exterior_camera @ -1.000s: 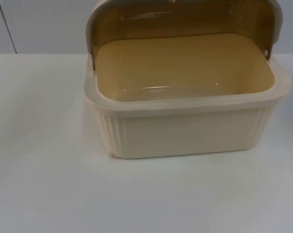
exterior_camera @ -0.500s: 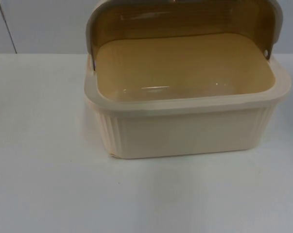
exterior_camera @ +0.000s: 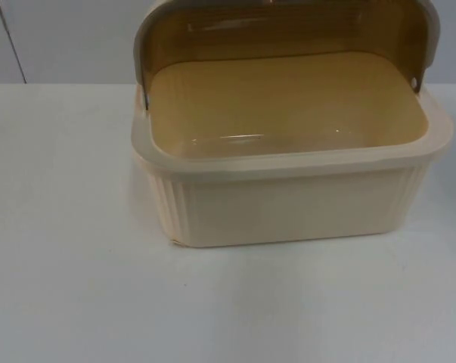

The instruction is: Open the box lid with the left hand, place the block into the box with the right hand, then close the box lid with the left hand.

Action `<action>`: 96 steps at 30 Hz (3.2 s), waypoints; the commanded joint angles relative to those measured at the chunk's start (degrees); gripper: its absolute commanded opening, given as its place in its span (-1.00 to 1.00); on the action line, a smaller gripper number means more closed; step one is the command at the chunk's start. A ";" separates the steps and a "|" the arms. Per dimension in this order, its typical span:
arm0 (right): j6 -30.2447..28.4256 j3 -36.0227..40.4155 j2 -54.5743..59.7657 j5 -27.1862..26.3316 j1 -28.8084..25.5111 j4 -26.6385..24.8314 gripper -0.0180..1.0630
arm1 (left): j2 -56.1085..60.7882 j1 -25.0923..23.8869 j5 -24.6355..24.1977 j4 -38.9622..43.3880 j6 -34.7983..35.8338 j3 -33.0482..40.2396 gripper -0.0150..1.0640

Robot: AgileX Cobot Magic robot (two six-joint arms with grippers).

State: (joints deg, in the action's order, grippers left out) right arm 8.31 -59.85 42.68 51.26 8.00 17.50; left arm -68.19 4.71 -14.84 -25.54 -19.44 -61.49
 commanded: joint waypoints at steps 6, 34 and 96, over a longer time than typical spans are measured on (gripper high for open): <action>0.05 -0.38 -0.29 -0.11 0.05 -0.11 0.98 | -1.73 -0.18 -1.56 1.49 0.78 0.34 0.20; 0.05 -0.38 -0.29 0.36 0.05 0.14 0.98 | 19.62 -0.18 -9.32 21.25 15.73 1.22 0.91; -30.67 11.10 50.92 -20.32 -21.60 -20.18 0.98 | 18.93 3.90 -16.92 48.81 42.23 1.26 0.98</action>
State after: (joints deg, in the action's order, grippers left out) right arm -22.83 -48.40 93.58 31.28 -13.32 -3.65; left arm -48.95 8.37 -31.75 22.83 22.48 -60.49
